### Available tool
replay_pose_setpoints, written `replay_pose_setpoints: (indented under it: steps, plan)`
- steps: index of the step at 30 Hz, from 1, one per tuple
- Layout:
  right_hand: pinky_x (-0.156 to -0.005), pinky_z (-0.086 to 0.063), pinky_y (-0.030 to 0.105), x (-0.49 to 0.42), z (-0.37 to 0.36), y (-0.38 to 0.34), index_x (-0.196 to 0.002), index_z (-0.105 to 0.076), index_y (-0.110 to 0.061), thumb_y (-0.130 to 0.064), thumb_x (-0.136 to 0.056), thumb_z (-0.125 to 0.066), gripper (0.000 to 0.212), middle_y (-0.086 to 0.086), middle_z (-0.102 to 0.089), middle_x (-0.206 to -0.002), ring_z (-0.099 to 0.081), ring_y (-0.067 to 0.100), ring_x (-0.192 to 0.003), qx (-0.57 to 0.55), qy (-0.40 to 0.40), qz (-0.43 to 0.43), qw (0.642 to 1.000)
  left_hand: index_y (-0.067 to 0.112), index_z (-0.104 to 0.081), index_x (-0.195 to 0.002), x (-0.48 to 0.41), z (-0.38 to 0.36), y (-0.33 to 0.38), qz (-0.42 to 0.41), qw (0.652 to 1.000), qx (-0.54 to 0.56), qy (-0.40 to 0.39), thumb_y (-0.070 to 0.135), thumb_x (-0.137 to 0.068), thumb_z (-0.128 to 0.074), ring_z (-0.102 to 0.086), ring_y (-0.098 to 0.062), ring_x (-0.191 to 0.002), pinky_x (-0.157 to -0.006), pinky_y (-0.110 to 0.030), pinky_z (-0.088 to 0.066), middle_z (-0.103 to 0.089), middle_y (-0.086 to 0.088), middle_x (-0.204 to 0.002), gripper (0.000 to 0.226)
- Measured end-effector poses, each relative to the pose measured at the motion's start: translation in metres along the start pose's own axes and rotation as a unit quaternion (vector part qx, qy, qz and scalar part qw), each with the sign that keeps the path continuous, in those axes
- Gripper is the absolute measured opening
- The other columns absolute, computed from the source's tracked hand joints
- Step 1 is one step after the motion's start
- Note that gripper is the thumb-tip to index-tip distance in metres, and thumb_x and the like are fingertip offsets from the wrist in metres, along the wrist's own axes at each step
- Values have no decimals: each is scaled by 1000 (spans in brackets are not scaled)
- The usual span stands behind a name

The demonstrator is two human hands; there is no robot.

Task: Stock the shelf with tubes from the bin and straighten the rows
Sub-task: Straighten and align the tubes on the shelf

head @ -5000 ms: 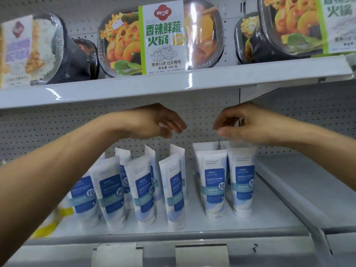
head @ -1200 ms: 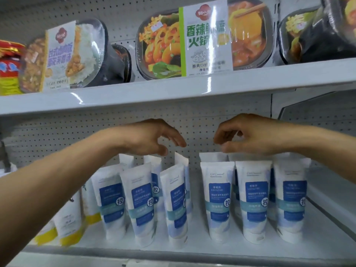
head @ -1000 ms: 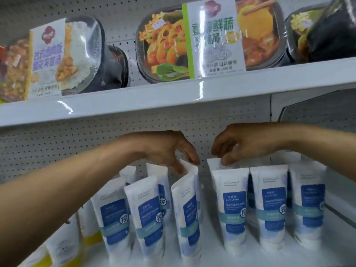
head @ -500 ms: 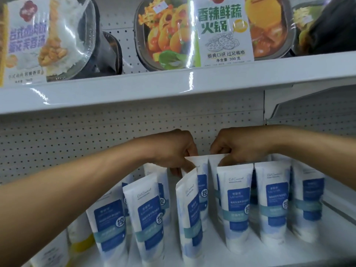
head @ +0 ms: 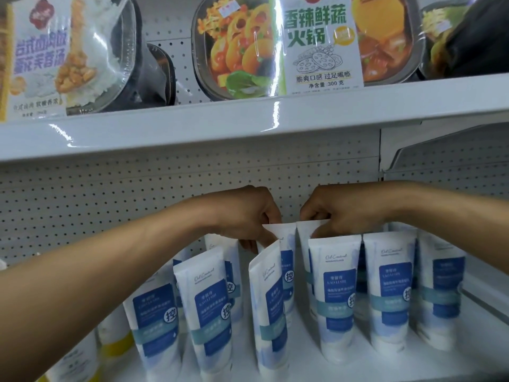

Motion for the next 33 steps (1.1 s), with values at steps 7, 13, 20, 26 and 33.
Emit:
replay_pose_setpoints:
  steps: [7, 13, 20, 26, 33]
  plan:
    - [-78, -56, 23, 1, -1, -1, -93, -72, -24, -24, -89, -67, 6, -12, -73, -91, -68, 3, -84, -1, 0, 4, 1000, 12, -76, -97, 0, 1, -2, 4, 999, -30, 33, 24, -83, -75, -73, -11, -78, -71, -26, -61, -76, 4, -92, 17]
    - [-79, -56, 22, 1, 0, -2, -100, -72, -21, -26, -89, -67, 12, -12, -73, -94, -67, 3, -85, 5, -2, -1, 1000, 11, -76, -100, -1, 0, 1, 1, 998, -38, 40, 24, -84, -75, -72, -10, -79, -70, -27, -61, -75, 3, -96, 21]
    - [-69, -50, 15, 1, -1, -2, -91, -70, -27, -26, -89, -67, 4, -13, -72, -88, -65, 0, -78, -1, -8, 2, 1000, 14, -75, -100, -2, 0, -2, 16, 999, -41, 22, 30, -81, -76, -73, -13, -81, -72, -29, -61, -76, 1, -95, 25]
    - [-85, -55, 27, 8, 15, -1, -96, -72, -27, -30, -87, -68, 10, -16, -74, -91, -68, -2, -85, -26, 51, 10, 998, 24, -69, -104, 11, 14, 10, 28, 991, -111, 70, 39, -85, -70, -67, -8, -87, -81, -27, -57, -71, 10, -98, 25]
    - [-77, -53, 19, 51, 26, -28, -98, -70, -34, -63, -72, -60, 41, -23, -70, -90, -65, -5, -84, -9, 90, 47, 995, 31, -66, -87, 79, 14, 58, 66, 972, -184, 131, 87, -62, -31, -64, -3, -74, -71, -31, -56, -68, 14, -81, 71]
Point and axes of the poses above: each hand's wrist, its own x-axis away from the middle knuckle, its own z-axis out of the back of the hand, y = z × x, the point moved 6 cm from there along -x, towards the middle knuckle
